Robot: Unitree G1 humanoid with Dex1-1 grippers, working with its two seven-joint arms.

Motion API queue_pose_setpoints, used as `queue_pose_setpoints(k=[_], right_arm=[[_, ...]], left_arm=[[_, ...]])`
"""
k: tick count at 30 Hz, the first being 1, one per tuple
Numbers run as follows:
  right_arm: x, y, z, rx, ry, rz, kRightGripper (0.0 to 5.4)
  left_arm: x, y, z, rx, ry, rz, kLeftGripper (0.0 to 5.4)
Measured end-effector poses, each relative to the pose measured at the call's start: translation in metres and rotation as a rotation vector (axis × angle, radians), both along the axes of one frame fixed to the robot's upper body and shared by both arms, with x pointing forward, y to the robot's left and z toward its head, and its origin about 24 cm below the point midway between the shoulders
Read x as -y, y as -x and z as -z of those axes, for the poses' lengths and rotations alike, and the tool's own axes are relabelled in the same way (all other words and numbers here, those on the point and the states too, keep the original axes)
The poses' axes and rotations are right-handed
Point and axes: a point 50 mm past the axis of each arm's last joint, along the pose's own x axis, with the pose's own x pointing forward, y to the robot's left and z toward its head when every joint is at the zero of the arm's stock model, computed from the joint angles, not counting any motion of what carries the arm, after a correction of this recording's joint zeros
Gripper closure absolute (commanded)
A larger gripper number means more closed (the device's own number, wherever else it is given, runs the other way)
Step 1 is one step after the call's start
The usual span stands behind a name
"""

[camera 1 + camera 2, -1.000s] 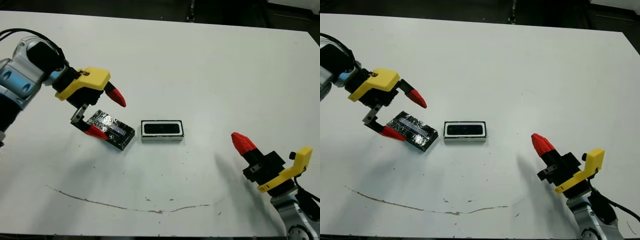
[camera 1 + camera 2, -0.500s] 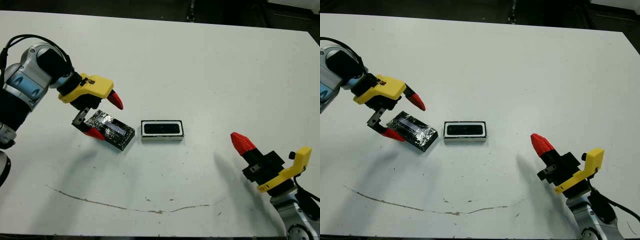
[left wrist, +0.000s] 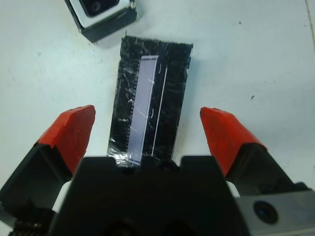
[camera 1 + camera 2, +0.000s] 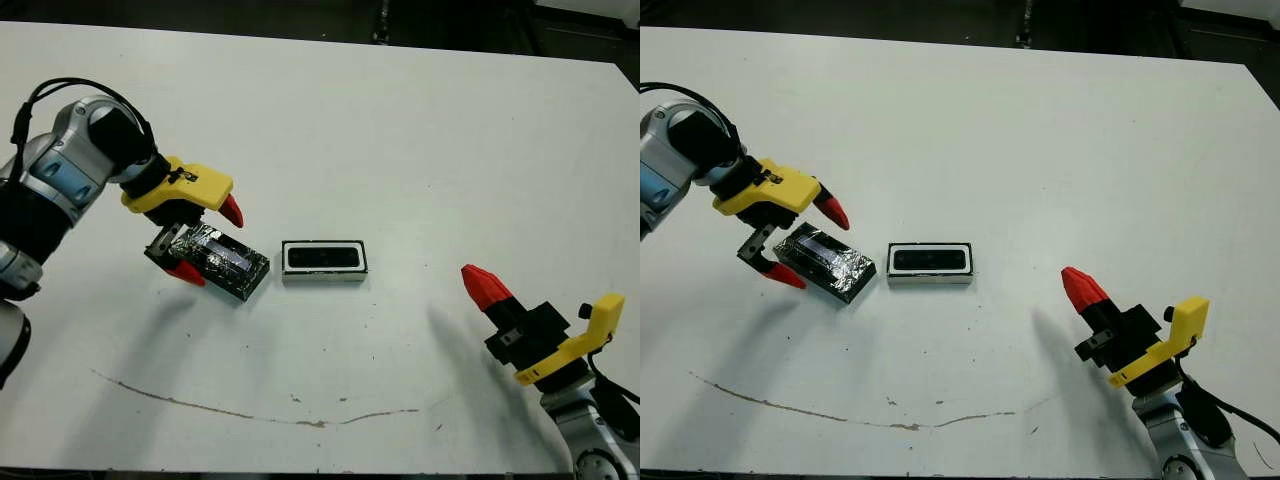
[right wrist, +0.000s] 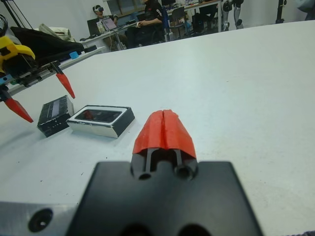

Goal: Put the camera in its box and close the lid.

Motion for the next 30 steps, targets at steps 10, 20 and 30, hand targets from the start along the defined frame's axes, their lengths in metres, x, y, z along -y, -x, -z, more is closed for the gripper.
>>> queue_pose_setpoints(k=[10,20,30], right_arm=[[0.0,0.0,0.0,0.001,-0.012,-0.007,5.39],[0.0,0.001,0.0,0.0,-0.012,-0.007,5.39],[0.0,0.001,0.0,-0.001,-0.011,-0.008,5.4]], left_arm=[[-0.001,-0.002,0.004,0.021,-0.011,0.001,0.0],[-0.005,-0.004,0.009,0.036,-0.042,-0.012,0.0],[-0.005,-0.005,0.015,-0.007,-0.033,-0.064,0.11]])
